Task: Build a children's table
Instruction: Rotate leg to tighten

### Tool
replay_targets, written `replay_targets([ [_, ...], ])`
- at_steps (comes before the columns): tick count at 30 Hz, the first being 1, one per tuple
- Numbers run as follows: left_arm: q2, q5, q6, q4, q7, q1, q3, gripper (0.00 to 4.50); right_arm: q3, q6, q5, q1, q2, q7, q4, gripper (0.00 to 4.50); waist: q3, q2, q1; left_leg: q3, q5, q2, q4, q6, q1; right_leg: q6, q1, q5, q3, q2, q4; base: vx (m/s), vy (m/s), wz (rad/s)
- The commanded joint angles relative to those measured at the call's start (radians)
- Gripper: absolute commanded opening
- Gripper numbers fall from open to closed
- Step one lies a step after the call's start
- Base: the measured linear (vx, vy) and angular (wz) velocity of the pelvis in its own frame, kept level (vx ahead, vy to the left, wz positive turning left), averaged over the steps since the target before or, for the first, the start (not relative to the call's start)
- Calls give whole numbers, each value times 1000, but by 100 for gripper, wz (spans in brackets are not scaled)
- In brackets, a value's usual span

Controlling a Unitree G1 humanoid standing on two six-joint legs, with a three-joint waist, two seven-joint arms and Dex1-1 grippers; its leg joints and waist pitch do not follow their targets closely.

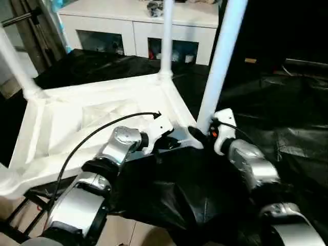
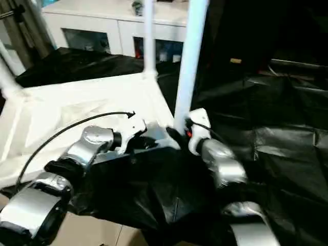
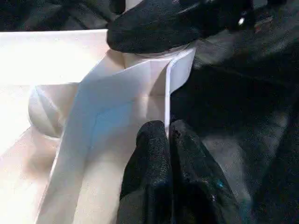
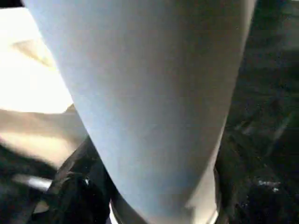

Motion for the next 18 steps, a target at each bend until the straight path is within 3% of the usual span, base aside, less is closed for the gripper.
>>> replay_targets([
  [1,-90,-19,-7,-3,14,-22,-20,0,82,4,-55,10,76,-5,89,290,-47,-12,0,-6,-285,16,-67,16,0,-195,37,-321,31,-56,-87,0,0,0],
  [4,-89,-23,-13,-13,-8,-14,-23,0,82,3,-30,3,77,46,78,335,-46,-11,0,-5,-291,15,-66,29,0,-195,38,-312,32,-54,-88,0,0,0],
  [7,-79,-24,-24,-18,-32,-8,-25,0,93,-5,-32,2,65,82,63,350,-48,-11,2,-4,-274,16,-65,39,-1,-201,40,-282,32,-55,-85,0,0,0],
  [9,-45,-33,-60,-40,-118,12,-31,0,125,-44,-10,20,18,260,-1,355,-50,-12,4,-3,-263,15,-63,47,-2,-206,43,-263,31,-54,-83,0,0,0],
  [14,-2,-47,-80,-68,-216,34,-44,0,157,-78,27,46,-40,466,-65,355,-52,-12,15,2,-206,20,-57,83,-7,-242,50,-154,28,-53,-70,0,0,0],
  [15,3,-48,-83,-71,-226,36,-45,0,158,-75,31,49,-46,485,-72,355,-52,-23,20,1,-199,20,-57,92,-8,-242,53,-165,26,-54,-69,0,0,0],
  [17,30,-48,-93,-82,-271,45,-51,0,173,-46,57,68,-85,591,-117,355,-51,-28,24,3,-188,22,-56,100,-9,-243,51,-166,26,-54,-69,0,0,0],
  [18,30,-48,-93,-82,-271,45,-51,0,173,-46,57,68,-85,591,-117,355,-54,-25,30,2,-183,24,-55,103,-8,-242,53,-163,26,-56,-66,0,0,0],
])
